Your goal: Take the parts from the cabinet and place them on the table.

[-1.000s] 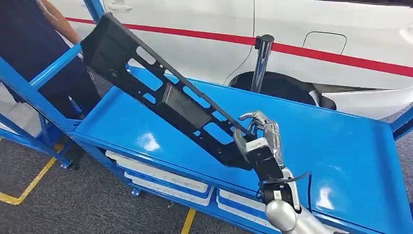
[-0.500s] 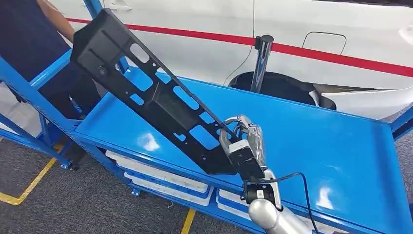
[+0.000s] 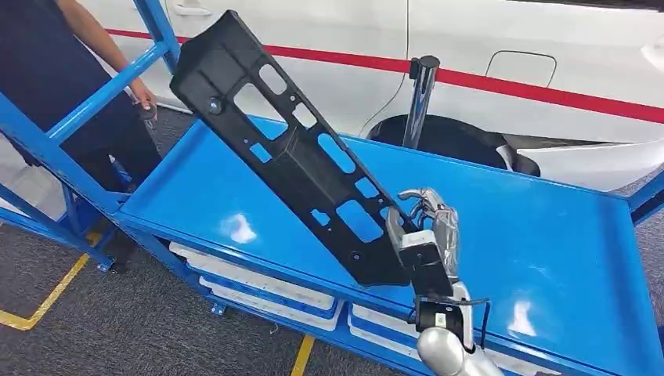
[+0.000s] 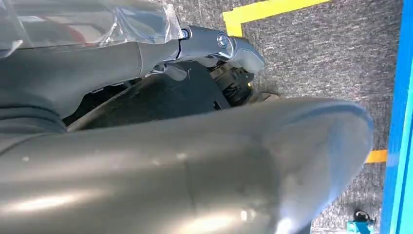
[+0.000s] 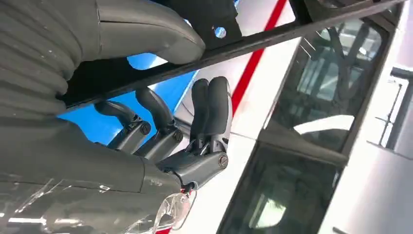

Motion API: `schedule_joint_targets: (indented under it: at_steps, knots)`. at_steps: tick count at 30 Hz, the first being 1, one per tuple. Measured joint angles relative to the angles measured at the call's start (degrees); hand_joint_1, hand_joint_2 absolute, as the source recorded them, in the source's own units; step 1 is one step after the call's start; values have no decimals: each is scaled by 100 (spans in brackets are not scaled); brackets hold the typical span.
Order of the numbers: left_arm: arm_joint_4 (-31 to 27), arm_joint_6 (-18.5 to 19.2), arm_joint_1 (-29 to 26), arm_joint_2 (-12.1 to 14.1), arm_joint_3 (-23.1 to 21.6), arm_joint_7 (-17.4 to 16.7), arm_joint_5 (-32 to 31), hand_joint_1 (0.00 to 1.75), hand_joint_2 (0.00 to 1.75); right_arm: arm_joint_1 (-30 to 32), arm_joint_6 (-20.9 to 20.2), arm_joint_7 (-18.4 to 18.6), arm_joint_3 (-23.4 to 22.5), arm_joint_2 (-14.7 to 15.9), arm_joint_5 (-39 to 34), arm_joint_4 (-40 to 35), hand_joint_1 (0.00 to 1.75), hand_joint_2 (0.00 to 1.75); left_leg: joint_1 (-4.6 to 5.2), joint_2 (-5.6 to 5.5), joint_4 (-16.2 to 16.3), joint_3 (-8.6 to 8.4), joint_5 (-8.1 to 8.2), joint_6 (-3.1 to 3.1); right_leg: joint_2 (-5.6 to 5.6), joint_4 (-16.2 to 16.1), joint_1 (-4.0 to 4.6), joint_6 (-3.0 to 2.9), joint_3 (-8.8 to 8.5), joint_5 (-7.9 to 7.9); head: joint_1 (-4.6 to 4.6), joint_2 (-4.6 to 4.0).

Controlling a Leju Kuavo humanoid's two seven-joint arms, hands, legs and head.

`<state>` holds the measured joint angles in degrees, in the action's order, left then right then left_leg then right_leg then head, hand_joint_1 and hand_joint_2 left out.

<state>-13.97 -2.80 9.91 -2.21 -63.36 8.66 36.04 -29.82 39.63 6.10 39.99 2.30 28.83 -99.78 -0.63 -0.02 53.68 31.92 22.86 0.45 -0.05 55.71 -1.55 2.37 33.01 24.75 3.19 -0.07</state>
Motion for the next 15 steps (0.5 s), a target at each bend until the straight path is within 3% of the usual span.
schedule_joint_targets:
  at_steps: [9,15]
  knots:
    - [0,-22,-36,24,0,74,0,0,0,854,15,-188,-1261,190,-346,-1403,175,175,-1,0,0,2,1,0,0,0,1,0,0,1,-2,0]
    - [0,-22,-32,52,0,85,-2,0,0,1224,15,-299,-1899,216,-496,-1890,175,175,-2,2,-1,1,7,-2,1,0,0,0,0,1,-2,0]
